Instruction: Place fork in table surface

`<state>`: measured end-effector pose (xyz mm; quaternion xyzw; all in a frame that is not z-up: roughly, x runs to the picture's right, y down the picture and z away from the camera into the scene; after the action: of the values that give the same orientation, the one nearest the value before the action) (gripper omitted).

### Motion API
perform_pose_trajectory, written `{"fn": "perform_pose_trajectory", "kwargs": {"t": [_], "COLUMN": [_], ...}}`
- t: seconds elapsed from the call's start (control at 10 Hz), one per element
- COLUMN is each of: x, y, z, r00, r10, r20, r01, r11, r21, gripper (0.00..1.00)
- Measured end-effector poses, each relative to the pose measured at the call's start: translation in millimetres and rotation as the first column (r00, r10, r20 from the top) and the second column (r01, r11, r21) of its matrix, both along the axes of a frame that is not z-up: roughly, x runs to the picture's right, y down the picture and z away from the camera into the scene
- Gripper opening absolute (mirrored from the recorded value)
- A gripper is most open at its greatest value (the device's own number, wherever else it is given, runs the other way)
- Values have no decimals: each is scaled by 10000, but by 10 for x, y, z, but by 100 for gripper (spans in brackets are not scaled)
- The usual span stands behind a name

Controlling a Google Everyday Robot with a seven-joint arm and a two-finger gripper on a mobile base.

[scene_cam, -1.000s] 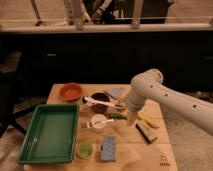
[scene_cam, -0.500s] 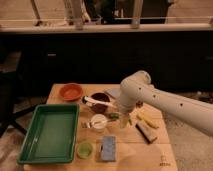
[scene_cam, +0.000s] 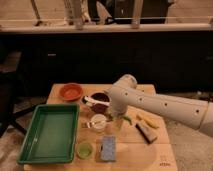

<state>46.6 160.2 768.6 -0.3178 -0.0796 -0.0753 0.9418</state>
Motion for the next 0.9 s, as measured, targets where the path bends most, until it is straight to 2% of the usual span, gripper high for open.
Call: {"fn": "perform_pose_trajectory", "kwargs": {"t": [0.3,0.9], "x": [-12,-42], "y": [53,127], "z": [57,166], "r00": [9995,9973], "r10": [213,704], "r20": [-214,206], "r01": [-215,-695], "r11": [9997,9968], "r21": [-73,-404], "gripper": [80,80]}}
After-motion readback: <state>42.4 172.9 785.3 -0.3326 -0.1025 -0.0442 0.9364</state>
